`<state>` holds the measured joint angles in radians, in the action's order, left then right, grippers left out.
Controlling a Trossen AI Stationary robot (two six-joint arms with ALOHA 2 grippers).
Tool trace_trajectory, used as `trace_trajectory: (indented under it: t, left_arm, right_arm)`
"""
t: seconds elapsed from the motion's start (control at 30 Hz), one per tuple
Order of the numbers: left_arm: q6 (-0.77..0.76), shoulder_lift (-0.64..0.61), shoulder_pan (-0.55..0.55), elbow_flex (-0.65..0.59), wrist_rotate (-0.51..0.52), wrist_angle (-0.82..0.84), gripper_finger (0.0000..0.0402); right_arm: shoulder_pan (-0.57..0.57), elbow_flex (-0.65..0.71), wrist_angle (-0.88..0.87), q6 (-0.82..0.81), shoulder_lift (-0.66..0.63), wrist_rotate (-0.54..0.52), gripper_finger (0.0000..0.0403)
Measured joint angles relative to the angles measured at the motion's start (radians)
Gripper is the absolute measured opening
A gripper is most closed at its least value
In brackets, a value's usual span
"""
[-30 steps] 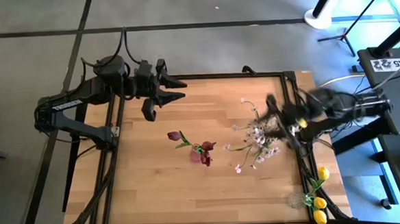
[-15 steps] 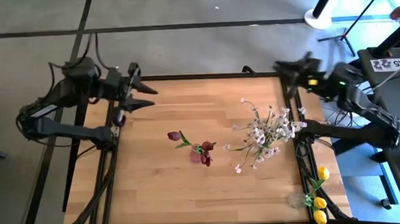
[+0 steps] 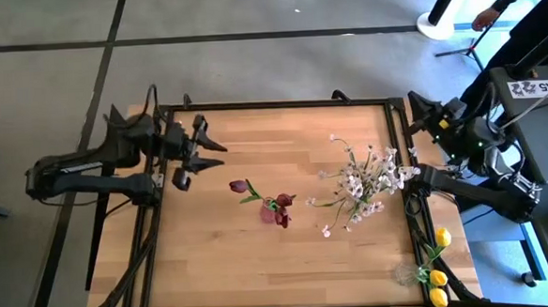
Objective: Sort flowers into vase by color
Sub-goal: Return to Home Position
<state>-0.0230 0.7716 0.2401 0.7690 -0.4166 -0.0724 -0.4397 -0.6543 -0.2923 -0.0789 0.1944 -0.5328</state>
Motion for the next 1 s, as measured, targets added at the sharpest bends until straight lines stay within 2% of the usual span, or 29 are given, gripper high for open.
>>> trace_trajectory:
  t: [0.1,0.2,0.33,0.5,0.57,0.67,0.73,0.77,0.83,0.97,1.0]
  left_arm:
    - [-0.030,-0.015,0.000,-0.112,-0.019,-0.147,0.0146]
    - [-0.101,-0.013,0.000,-0.215,-0.020,-0.241,0.0146]
    - [-0.207,-0.012,0.000,-0.315,-0.007,-0.309,0.0146]
    - [-0.206,-0.013,-0.001,-0.414,-0.005,-0.460,0.0146]
    - [-0.206,-0.013,-0.001,-0.458,-0.005,-0.525,0.0146]
    - [-0.211,-0.012,-0.001,-0.514,-0.004,-0.570,0.0146]
    - [-0.212,-0.012,-0.001,-0.559,-0.004,-0.627,0.0146]
    - [-0.212,-0.012,-0.001,-0.583,-0.006,-0.665,0.0146]
    - [-0.212,-0.012,-0.001,-0.638,-0.022,-0.758,0.0146]
    - [-0.214,-0.011,-0.001,-0.765,-0.050,-0.950,0.0146]
    - [-0.220,-0.010,-0.001,-0.762,-0.054,-0.937,0.0146]
  right_arm:
    - [0.000,0.079,0.076,0.000,-0.083,-0.007,0.0004]
    - [0.000,0.157,0.102,-0.030,-0.138,-0.036,0.0014]
    - [0.000,0.263,0.104,-0.260,-0.154,-0.060,0.0025]
    - [0.001,0.371,0.080,-0.520,-0.153,-0.056,0.0030]
    - [0.001,0.399,0.084,-0.548,-0.153,-0.140,0.0028]
    - [0.001,0.417,0.134,-0.550,-0.153,-0.357,0.0028]
    - [0.001,0.417,0.124,-0.504,-0.154,-0.519,0.0028]
    - [0.000,0.419,0.094,-0.453,-0.154,-0.556,0.0028]
    - [0.001,0.421,0.029,-0.413,-0.153,-0.548,0.0028]
    - [0.002,0.421,-0.093,-0.478,-0.153,-0.452,0.0028]
    - [0.002,0.421,-0.115,-0.478,-0.153,-0.448,0.0028]
